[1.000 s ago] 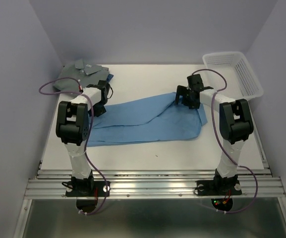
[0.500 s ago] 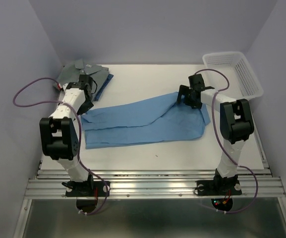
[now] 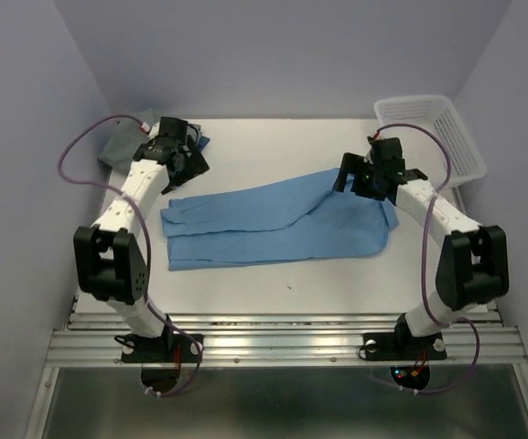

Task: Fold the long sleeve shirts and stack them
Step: Fold the shirt

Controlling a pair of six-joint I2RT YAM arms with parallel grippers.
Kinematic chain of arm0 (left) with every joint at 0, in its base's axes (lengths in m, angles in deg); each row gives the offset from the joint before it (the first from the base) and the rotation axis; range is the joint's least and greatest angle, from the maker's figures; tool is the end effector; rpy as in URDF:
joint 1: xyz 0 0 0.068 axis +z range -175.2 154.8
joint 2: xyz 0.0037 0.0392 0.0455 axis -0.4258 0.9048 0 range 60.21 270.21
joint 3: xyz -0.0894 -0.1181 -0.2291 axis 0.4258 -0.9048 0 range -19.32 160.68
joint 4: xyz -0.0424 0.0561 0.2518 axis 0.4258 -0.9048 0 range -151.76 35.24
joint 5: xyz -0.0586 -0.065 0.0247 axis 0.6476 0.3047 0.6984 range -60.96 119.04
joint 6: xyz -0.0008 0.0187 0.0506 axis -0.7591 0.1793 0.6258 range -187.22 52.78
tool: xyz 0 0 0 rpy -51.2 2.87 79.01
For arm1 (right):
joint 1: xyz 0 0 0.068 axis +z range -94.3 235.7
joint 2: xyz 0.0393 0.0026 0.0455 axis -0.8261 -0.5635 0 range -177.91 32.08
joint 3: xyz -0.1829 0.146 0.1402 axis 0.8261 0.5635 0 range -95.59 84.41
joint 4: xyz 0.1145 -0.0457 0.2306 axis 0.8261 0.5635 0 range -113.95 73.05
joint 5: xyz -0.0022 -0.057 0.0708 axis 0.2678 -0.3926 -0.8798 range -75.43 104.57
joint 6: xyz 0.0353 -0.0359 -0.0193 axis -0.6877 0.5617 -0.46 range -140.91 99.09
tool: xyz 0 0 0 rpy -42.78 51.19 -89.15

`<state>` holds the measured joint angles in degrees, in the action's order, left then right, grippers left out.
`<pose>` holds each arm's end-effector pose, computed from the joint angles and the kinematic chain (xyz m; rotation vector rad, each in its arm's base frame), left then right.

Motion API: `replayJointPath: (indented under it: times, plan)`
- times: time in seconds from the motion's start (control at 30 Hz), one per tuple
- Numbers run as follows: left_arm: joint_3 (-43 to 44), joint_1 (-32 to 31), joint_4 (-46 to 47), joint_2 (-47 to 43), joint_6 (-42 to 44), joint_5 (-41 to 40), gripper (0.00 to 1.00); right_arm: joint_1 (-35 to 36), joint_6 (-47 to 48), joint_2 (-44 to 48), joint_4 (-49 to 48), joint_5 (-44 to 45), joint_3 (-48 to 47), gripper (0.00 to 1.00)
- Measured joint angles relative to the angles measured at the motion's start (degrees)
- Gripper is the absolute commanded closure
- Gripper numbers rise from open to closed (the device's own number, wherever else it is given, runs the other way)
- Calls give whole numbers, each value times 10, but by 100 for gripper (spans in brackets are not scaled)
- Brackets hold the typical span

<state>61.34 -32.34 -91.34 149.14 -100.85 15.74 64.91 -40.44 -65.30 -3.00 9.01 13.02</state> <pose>0.3416 -0.0345 0.3249 -0.6426 2.2383 -0.0826 0.3697 0.0634 0.2419 0.1711 2.4083 0.3497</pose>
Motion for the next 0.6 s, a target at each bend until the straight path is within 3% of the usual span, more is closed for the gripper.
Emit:
replayJointPath:
  times: [0.13, 0.23, 0.43, 0.6]
  plan:
    - [63, -49, 39, 133, 22, 52, 1, 33, -25, 127, -2, -4, 97, 0]
    - [110, -62, 43, 222, 34, 62, 1, 46, -57, 172, 2, -2, 177, 0]
    - [104, -66, 60, 285, 44, 76, 1, 49, -100, 158, 36, 9, 263, 0]
    - [5, -66, 99, 252, 37, 80, 1, 51, -116, 72, 21, 14, 206, 0]
